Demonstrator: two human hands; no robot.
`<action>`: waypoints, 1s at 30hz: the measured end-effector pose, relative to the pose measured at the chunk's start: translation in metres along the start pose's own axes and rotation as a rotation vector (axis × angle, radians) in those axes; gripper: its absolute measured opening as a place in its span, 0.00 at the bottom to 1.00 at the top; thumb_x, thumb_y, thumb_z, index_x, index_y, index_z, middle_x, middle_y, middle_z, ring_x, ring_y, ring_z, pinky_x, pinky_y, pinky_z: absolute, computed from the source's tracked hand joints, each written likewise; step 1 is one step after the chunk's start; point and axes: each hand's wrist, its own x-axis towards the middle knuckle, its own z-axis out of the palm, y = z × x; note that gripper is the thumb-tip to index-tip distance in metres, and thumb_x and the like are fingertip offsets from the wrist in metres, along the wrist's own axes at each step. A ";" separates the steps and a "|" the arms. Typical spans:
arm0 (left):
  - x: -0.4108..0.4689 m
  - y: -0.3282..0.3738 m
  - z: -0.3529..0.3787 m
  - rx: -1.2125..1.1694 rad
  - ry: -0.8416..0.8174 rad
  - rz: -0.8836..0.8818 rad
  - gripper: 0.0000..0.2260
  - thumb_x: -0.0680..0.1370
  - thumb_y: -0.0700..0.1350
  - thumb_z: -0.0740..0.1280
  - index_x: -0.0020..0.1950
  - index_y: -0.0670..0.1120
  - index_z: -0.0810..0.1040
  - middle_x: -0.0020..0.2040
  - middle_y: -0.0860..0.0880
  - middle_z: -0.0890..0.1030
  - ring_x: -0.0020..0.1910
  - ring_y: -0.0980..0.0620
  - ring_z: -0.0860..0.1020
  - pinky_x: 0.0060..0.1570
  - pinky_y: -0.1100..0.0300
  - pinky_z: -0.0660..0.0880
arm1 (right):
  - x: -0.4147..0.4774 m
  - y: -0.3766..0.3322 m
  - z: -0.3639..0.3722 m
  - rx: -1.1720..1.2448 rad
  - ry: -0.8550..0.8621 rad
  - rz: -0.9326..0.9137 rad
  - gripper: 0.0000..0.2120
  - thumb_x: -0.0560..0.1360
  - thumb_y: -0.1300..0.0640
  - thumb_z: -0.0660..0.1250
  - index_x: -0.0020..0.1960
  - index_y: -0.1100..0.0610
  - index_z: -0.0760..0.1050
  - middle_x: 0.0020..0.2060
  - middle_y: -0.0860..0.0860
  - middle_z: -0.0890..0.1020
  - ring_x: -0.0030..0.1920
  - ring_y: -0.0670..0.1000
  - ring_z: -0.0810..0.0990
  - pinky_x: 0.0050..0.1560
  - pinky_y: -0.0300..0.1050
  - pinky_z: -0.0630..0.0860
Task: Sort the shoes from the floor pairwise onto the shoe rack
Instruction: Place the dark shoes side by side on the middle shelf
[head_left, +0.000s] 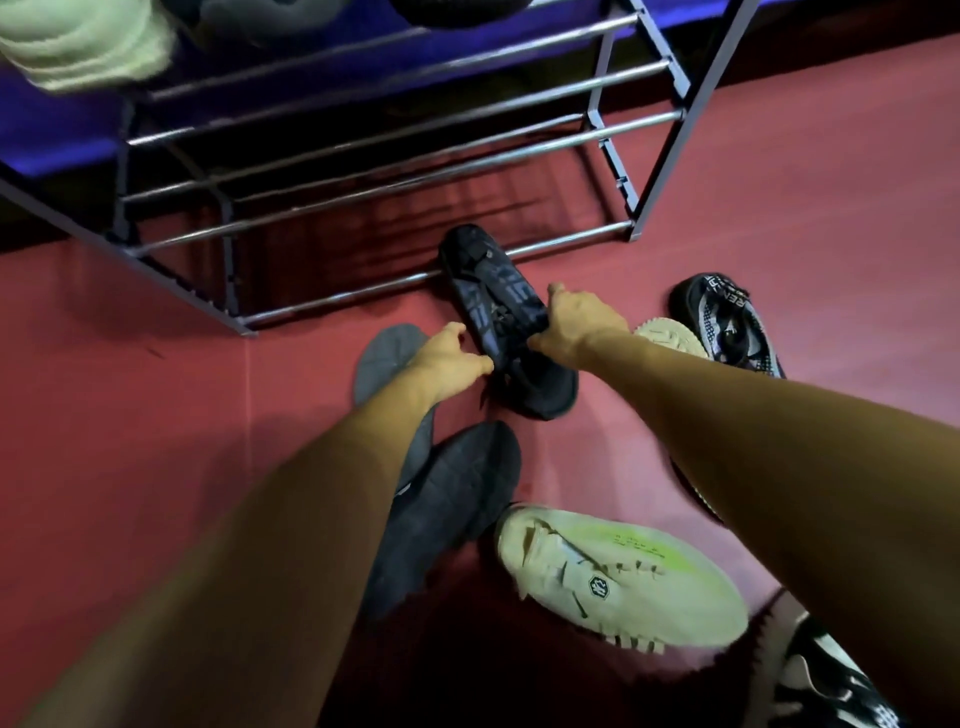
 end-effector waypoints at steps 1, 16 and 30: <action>0.003 0.001 0.005 -0.008 -0.001 -0.011 0.33 0.75 0.45 0.71 0.78 0.47 0.62 0.66 0.43 0.77 0.64 0.43 0.76 0.58 0.58 0.72 | 0.004 0.001 0.002 0.016 -0.013 0.003 0.26 0.73 0.49 0.70 0.65 0.59 0.68 0.62 0.61 0.76 0.63 0.64 0.76 0.59 0.55 0.75; -0.032 0.017 0.023 -0.335 0.009 0.016 0.24 0.74 0.35 0.67 0.68 0.48 0.69 0.48 0.45 0.81 0.35 0.51 0.78 0.26 0.64 0.70 | -0.028 0.017 -0.011 0.294 0.017 0.001 0.21 0.73 0.58 0.68 0.65 0.54 0.70 0.55 0.60 0.81 0.57 0.61 0.79 0.50 0.43 0.71; -0.160 0.094 -0.058 -0.156 0.029 0.305 0.28 0.70 0.27 0.67 0.63 0.51 0.71 0.38 0.49 0.80 0.37 0.54 0.77 0.30 0.68 0.73 | -0.147 -0.006 -0.125 0.360 0.141 0.010 0.24 0.67 0.49 0.79 0.59 0.57 0.80 0.54 0.55 0.83 0.56 0.57 0.81 0.54 0.46 0.79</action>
